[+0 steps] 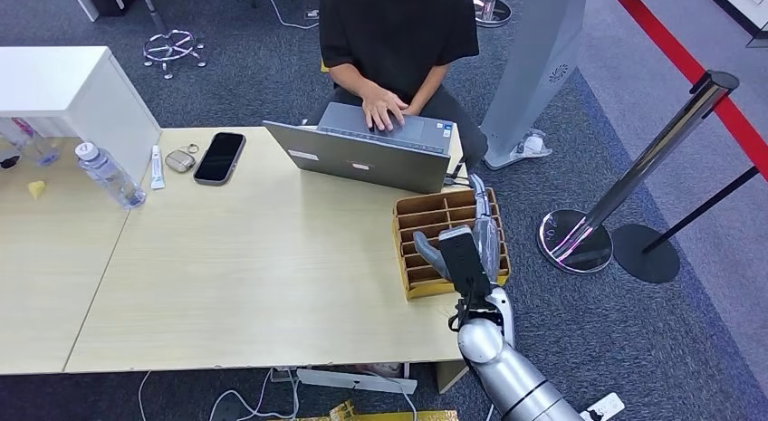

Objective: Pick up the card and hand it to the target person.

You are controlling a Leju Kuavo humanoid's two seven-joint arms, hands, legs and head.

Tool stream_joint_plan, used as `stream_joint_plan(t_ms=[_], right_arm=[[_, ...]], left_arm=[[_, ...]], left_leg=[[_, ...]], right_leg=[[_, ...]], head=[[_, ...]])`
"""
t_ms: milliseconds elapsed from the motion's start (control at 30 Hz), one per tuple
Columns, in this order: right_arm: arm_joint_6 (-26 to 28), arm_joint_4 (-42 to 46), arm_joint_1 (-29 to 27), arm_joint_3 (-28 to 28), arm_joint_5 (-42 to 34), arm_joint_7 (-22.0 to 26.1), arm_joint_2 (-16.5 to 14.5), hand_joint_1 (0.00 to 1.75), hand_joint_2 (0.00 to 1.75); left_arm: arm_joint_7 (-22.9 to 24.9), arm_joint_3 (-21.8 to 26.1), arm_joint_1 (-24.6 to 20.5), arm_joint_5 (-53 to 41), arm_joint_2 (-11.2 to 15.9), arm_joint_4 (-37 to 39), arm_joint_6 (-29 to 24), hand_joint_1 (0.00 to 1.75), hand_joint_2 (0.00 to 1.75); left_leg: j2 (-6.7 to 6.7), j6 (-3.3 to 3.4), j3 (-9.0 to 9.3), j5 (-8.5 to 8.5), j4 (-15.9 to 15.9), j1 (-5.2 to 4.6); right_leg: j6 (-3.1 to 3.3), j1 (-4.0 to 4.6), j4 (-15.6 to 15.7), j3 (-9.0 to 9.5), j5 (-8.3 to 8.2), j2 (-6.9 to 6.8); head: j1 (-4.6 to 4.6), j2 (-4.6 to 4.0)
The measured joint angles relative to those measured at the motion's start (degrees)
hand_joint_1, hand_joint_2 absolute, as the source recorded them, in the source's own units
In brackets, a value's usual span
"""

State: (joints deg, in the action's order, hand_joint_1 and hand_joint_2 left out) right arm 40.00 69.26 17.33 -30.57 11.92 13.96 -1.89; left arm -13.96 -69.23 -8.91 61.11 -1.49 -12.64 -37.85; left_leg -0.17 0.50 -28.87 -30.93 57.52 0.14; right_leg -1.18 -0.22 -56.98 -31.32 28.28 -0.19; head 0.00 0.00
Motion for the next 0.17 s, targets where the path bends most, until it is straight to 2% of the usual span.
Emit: stream_joint_plan(t_ms=[167], right_arm=[[0.00,-0.42,-0.17,0.03,-0.27,0.20,-0.28,0.00,1.75]], left_arm=[[-0.07,0.02,-0.04,0.03,0.03,0.02,-0.13,0.00,0.00]], left_leg=[[-0.01,0.00,0.02,0.03,-0.04,0.00]], right_leg=[[0.00,0.00,0.04,0.02,-0.03,-0.01]], head=[[0.00,0.00]])
